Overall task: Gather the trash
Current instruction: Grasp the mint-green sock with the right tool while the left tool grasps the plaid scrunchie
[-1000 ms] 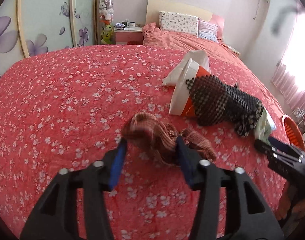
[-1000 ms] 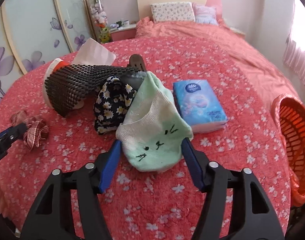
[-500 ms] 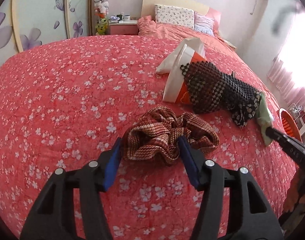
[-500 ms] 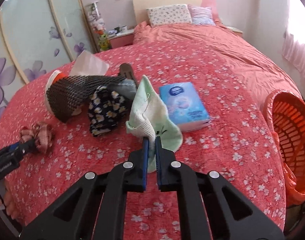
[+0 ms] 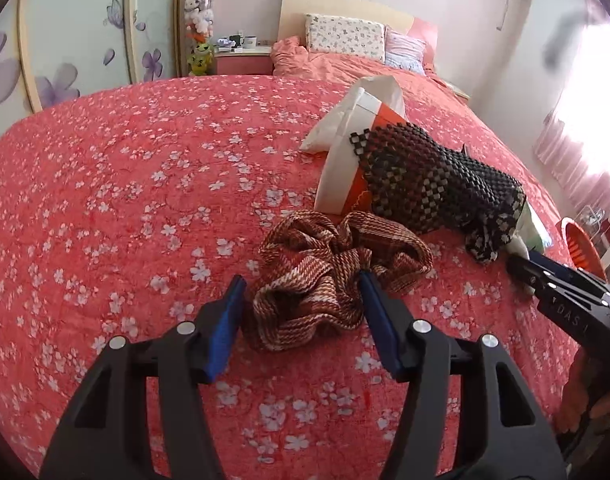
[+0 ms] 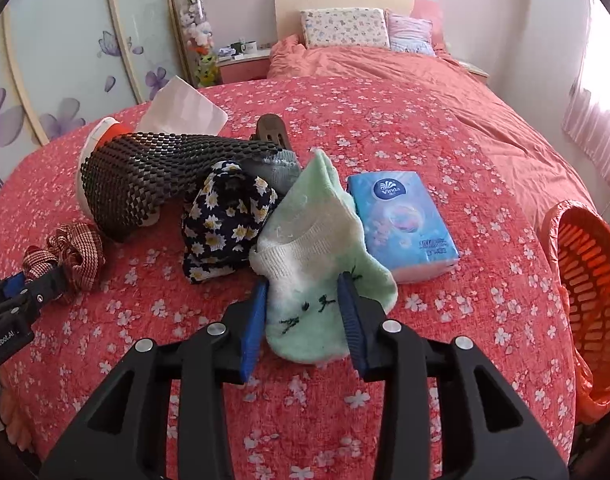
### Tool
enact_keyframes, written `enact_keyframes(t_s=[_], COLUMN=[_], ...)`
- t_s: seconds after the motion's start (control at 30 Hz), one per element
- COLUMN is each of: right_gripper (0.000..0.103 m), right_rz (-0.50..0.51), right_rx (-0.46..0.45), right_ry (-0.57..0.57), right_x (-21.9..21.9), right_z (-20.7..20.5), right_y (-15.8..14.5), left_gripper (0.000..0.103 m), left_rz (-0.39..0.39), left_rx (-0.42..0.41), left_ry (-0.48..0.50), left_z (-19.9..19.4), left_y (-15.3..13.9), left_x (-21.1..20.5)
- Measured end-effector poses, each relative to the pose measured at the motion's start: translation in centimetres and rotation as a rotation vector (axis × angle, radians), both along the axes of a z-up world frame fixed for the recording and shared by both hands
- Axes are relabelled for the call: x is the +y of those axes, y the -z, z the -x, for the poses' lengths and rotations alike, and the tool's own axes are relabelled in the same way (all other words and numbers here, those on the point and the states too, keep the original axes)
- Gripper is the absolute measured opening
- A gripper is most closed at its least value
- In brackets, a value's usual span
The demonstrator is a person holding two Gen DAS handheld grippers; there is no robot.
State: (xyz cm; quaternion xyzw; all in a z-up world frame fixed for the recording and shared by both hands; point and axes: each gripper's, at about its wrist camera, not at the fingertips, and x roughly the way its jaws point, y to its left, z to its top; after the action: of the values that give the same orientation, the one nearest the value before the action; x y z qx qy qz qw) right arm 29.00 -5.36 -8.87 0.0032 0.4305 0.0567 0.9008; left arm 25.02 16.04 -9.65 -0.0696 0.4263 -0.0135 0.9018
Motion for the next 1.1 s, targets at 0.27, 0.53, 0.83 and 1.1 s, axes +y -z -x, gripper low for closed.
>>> enact_keyframes(t_s=[0.27,0.53,0.83,1.1], right_gripper=[0.038,0.039,0.013,0.006], right_rz=[-0.025,-0.029,-0.060,-0.135], right_rx=[0.003,0.004,-0.003,-0.071], right_ry=[-0.003,-0.002,-0.008,-0.031], right_x=[-0.4,-0.4,-0.7,-2.1], right_z=[0.2,0.3,0.7,2.8], right_y=[0.1,0.0,-0.1,-1.3], left_gripper=[0.058,0.064,0.032,0.026], left_rz=[-0.002,-0.019,0.001,-0.017], left_rx=[-0.001,0.009,0.001,-0.057], left_ry=[0.000,-0.009,0.039,0.062], left_z=[0.3,-0.2,-0.1,1.0], left_y=[0.2,0.1,-0.3,-2.5], left_x=[0.4,0.3,-0.2,-0.9])
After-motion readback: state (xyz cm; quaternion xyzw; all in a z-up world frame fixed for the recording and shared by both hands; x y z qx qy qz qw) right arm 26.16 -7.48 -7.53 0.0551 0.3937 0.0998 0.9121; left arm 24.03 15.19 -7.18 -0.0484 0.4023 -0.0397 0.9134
